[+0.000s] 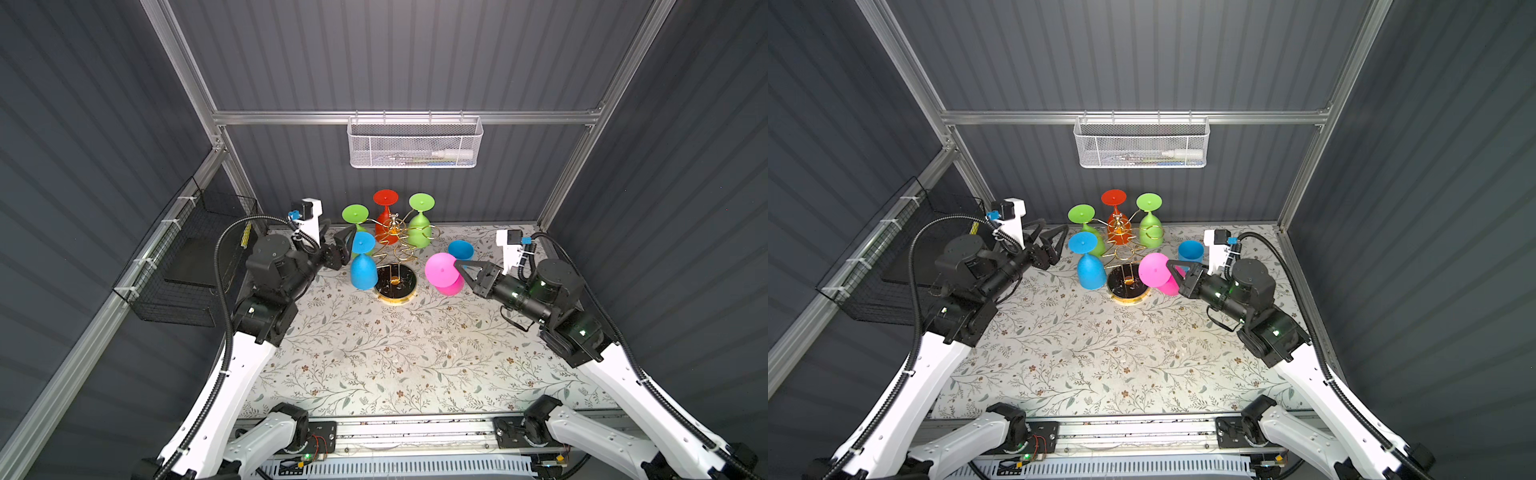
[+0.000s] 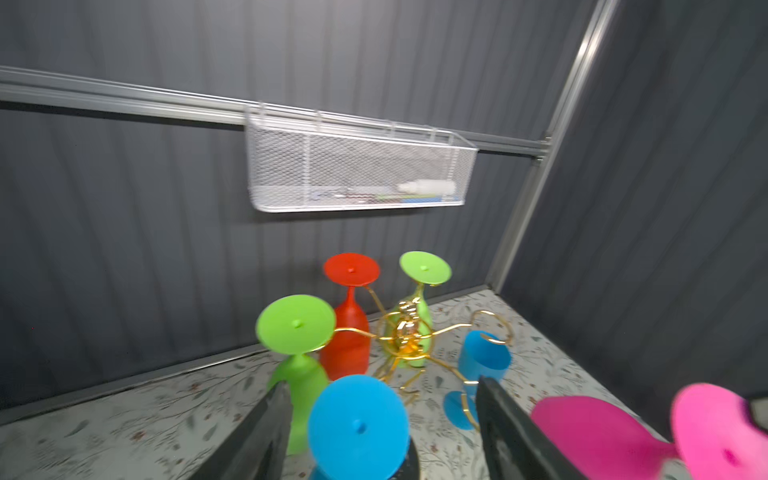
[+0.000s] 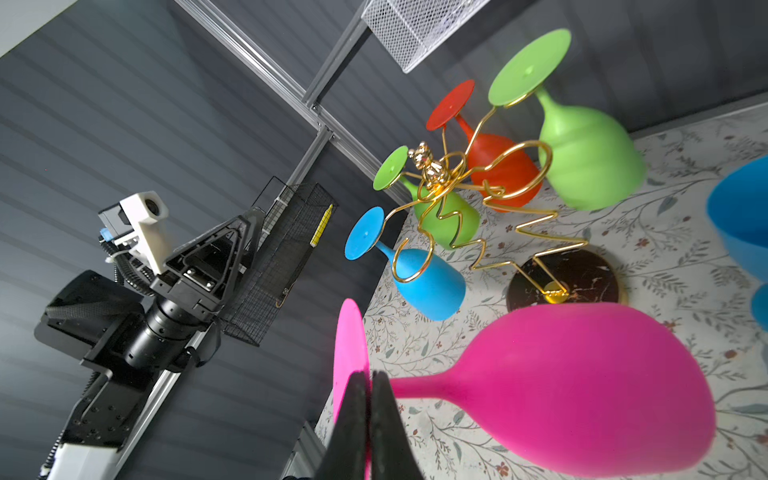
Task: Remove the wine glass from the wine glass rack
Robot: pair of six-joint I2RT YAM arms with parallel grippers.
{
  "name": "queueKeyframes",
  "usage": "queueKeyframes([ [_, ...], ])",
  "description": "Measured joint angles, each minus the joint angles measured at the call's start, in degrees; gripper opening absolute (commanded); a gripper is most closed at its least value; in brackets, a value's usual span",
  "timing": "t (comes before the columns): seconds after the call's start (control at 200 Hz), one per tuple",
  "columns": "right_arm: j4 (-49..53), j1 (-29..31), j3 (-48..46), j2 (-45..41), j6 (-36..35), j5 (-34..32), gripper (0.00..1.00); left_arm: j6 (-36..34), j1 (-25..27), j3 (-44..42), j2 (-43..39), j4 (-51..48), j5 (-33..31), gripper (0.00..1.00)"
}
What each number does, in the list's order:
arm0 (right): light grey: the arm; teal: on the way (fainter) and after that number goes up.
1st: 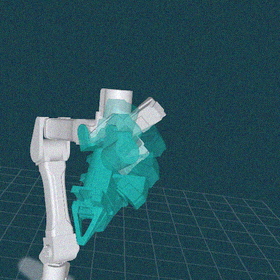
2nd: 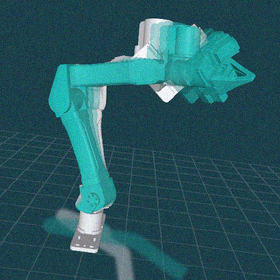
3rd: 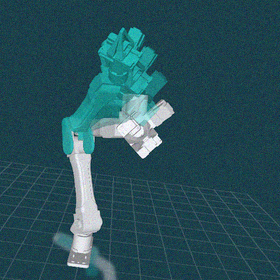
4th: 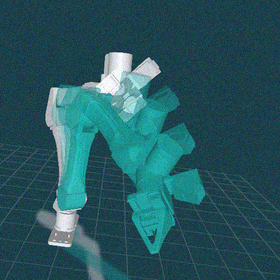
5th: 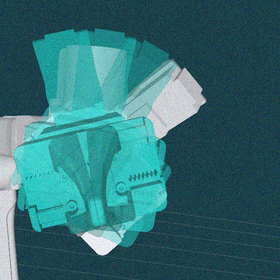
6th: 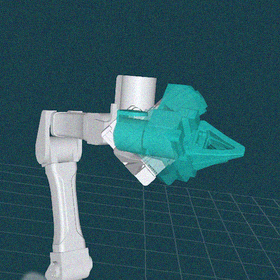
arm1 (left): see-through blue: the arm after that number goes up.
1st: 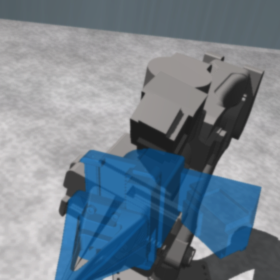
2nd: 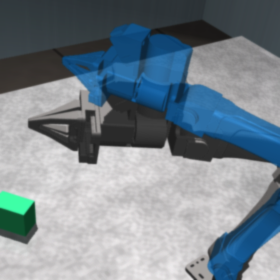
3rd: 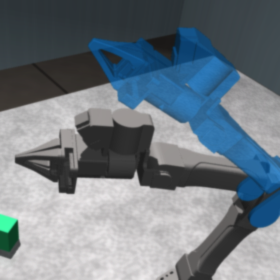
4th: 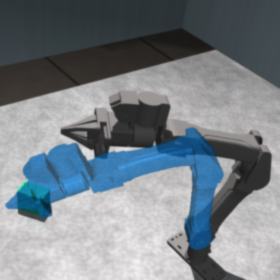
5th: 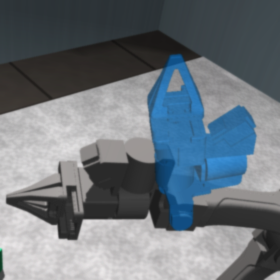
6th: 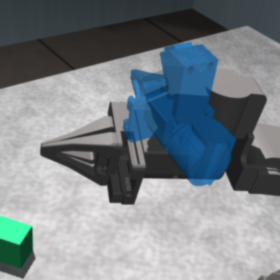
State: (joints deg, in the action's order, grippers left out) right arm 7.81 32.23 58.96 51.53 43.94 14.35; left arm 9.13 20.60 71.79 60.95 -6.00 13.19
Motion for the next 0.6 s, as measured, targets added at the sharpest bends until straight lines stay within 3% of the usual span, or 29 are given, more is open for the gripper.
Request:
queueKeyframes([
  [0.315,2.8,-3.3,6.1,1.3,-7.1,0.7,0.00,10.3,0.0,6.3,13.0,6.9,28.2,0.68],
  [0.6,2.7,-3.8,10.4,5.1,-9.6,5.0,0.00,15.8,3.5,9.2,20.9,11.8,38.5,0.67],
])
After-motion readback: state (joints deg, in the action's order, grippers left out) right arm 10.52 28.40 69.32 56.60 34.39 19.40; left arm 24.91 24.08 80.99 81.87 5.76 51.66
